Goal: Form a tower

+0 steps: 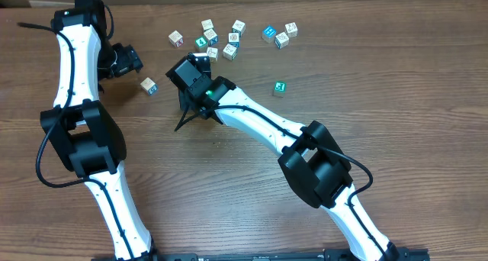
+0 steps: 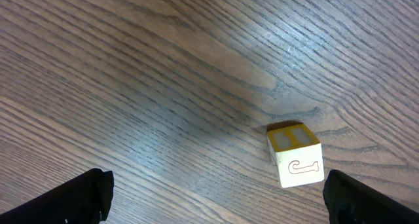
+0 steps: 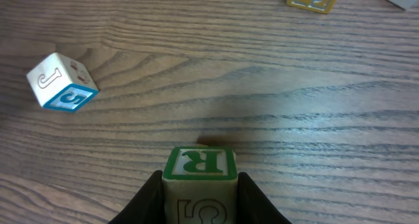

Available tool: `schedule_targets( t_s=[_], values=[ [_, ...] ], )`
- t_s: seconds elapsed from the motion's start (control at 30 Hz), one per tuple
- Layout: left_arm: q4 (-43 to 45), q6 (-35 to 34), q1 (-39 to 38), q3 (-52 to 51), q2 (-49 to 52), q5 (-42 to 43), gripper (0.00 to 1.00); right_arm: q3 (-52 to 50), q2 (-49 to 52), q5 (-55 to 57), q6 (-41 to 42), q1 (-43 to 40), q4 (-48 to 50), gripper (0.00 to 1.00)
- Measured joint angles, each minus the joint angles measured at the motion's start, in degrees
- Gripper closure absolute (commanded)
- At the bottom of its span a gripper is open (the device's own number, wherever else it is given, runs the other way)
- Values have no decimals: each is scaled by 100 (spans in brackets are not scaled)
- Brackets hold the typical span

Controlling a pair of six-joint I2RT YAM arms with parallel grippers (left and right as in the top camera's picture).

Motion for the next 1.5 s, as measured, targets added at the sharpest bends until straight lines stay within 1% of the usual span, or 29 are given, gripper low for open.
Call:
schedule_targets(
  t_s=[0.07, 0.13, 0.2, 0.3, 0.5, 0.67, 0.83, 0.9, 1.17, 1.27, 1.5],
  values=[
    [0, 0, 0, 0, 0, 0, 0, 0, 0, 9, 0, 7, 9, 73],
    [0, 0, 0, 0, 0, 0, 0, 0, 0, 9, 9, 11, 17, 70],
    [0, 0, 0, 0, 0, 0, 1, 0, 0, 9, 20, 13, 17, 69],
    [-2, 0, 0, 0, 0, 0, 0, -2, 7, 2, 42, 20, 15, 57],
    [0, 0, 0, 0, 0, 0, 0, -2, 68, 4, 22, 22, -2, 48],
    [0, 0, 0, 0, 0, 0, 1, 0, 68, 2, 22, 22, 15, 44],
    [0, 0, 0, 0, 0, 0, 0, -2, 70, 4, 15, 22, 83, 36],
    [0, 0, 0, 0, 0, 0, 0, 9, 70, 4, 2, 15, 50, 35],
    [0, 0, 0, 0, 0, 0, 0, 514, 68, 0, -55, -157, -702, 34],
    [0, 0, 0, 0, 0, 0, 1, 754, 35, 0, -142, -354, -1123, 28],
    [0, 0, 0, 0, 0, 0, 1, 927, -144, 2, -243, -1106, -2380, 26]
  ],
)
